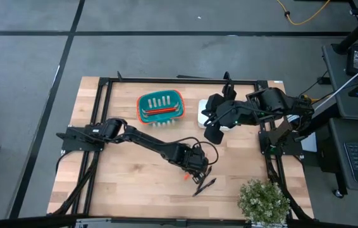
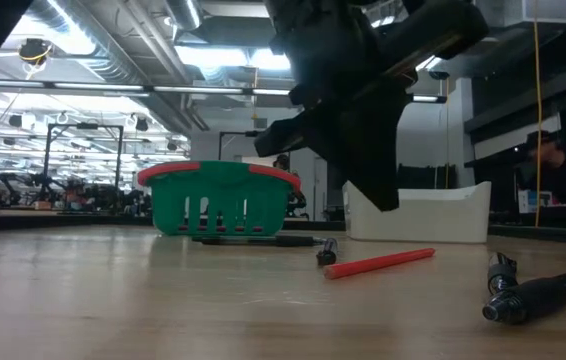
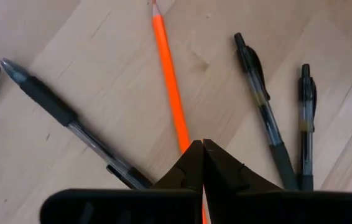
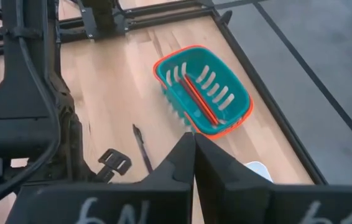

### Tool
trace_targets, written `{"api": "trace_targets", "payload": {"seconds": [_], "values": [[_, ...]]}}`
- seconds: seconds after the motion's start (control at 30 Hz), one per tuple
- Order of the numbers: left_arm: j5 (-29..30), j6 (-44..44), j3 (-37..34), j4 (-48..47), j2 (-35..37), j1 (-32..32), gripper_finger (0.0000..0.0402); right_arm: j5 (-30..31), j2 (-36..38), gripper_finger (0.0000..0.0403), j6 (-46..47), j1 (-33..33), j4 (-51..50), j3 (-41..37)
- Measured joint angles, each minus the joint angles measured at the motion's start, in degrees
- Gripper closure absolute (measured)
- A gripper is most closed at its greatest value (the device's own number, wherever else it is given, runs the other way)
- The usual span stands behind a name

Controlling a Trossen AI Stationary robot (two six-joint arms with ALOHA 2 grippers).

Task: Sort pens & pencils
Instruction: Put the orange pencil into the blue bin

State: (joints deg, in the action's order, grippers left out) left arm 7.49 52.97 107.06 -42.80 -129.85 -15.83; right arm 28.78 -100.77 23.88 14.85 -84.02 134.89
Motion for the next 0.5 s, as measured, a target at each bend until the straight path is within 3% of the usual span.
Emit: {"api": "trace_targets", "payload": {"seconds": [0.3,0.5], "values": [[-1.1,-5.8,0.0,1.4,0.0,-0.1,0.0399,0.1,0.0,0.0393,1.2,0.0,0.5,0.0],[-2.2,-8.1,0.0,3.9,0.0,0.1,0.0362,1.5,0.0,0.0393,1.2,0.0,0.6,0.0]]}}
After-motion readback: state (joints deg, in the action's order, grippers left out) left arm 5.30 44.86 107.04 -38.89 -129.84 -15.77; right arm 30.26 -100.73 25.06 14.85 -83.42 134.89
